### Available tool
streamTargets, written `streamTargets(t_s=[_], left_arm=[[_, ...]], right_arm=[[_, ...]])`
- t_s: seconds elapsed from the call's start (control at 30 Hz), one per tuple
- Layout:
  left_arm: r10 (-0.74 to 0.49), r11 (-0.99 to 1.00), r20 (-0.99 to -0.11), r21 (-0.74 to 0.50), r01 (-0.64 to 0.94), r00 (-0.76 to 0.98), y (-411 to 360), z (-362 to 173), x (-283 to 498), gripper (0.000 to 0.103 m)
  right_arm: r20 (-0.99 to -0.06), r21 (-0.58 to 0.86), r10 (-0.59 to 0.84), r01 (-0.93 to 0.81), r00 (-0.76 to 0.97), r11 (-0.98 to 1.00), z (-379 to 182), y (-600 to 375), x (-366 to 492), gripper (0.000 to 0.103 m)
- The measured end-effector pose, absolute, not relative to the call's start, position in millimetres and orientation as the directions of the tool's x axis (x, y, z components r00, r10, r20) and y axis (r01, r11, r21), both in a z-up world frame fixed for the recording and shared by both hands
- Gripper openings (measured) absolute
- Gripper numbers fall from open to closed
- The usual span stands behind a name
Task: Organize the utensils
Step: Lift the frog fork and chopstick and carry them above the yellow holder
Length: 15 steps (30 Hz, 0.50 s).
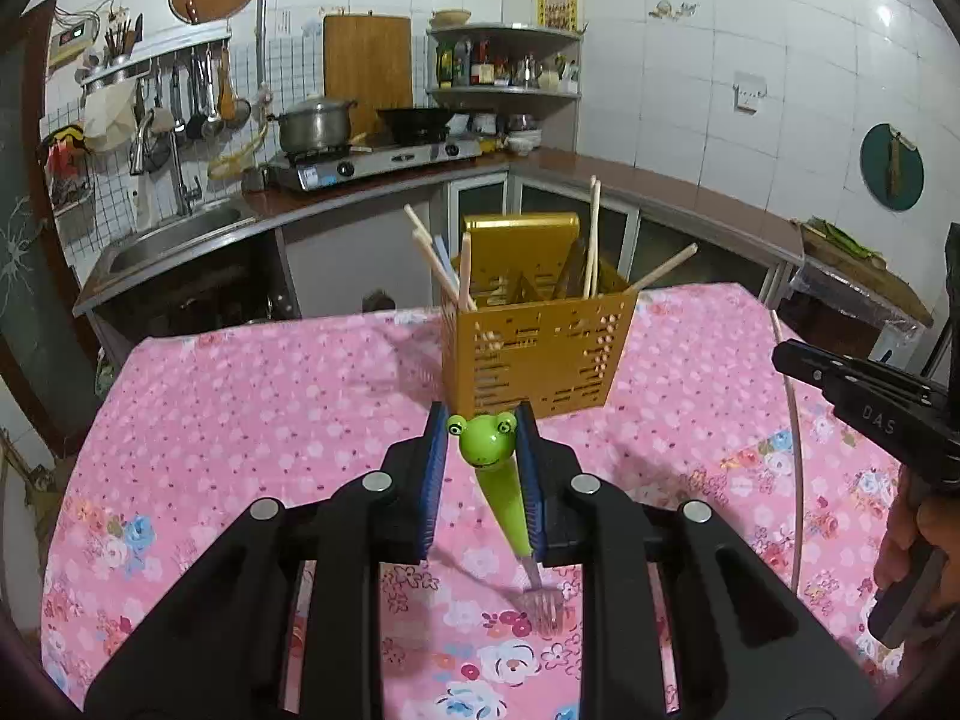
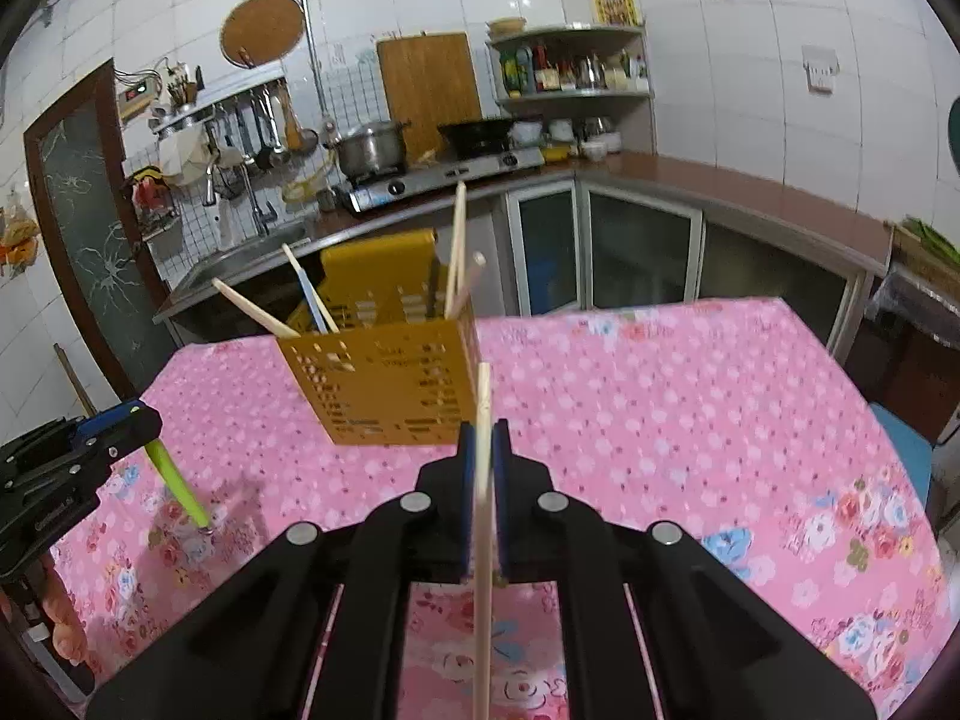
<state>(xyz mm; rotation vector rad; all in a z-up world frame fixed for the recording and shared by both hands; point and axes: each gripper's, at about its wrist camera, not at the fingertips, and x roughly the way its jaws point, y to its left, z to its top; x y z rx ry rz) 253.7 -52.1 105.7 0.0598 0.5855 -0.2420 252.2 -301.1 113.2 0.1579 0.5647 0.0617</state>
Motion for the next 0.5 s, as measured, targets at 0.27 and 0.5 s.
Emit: streamTargets(t_s=[0.27,0.5], left_arm=[[-0.222,0.968,-0.512,-0.015,0.25,0.83,-47,122,247,0.021],[-0.228,0.967,-0.485,-0.016,0.252,0.844,-42,142,242,0.021]], right_arm=[[-0.457,0.158,0.108,-0.039,0.883,0.987,140,-293,243,0.006],[-0.399,0.169,0.112,-0.047,0.91,0.985,160,-291,245,0.006]])
